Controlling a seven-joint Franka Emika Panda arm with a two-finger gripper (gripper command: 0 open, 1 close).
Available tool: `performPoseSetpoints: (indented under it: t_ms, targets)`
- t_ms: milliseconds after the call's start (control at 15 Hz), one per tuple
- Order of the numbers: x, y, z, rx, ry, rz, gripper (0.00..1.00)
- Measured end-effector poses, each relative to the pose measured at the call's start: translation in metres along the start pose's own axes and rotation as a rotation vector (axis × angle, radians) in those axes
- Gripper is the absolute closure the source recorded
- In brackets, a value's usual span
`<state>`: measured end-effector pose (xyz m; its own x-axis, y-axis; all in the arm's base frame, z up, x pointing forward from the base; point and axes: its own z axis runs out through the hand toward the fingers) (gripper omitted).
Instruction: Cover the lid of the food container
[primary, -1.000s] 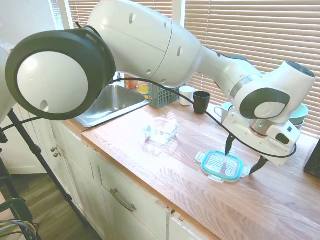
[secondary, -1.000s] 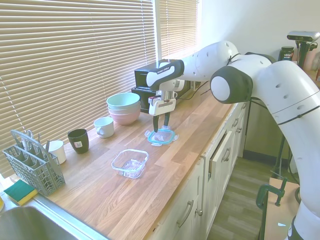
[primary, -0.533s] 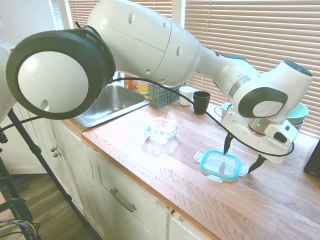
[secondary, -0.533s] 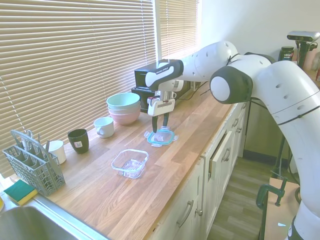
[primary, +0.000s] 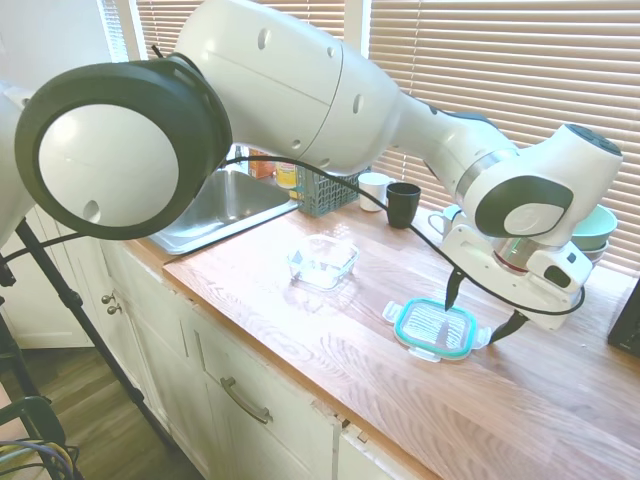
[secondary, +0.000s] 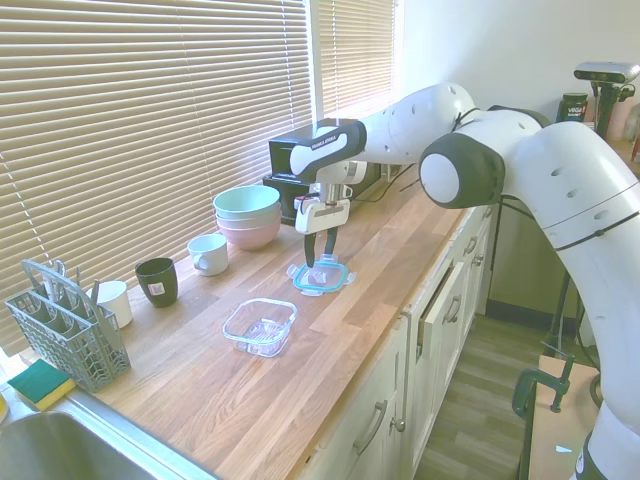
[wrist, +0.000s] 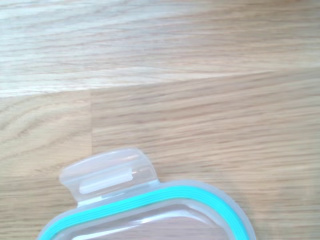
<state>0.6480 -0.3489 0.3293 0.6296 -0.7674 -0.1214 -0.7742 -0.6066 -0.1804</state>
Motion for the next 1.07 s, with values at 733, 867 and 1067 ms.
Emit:
performPoseSetpoints:
  t_ms: [733, 867, 1067]
  targets:
    - [-0.001, 0.012, 0.005, -0.007, -0.054, 0.028, 1.00]
    - [-0.002, 0.011, 0.006, -0.004, -0.063, 0.032, 1.00]
    - [-0.003, 0.010, 0.005, 0.001, -0.069, 0.034, 1.00]
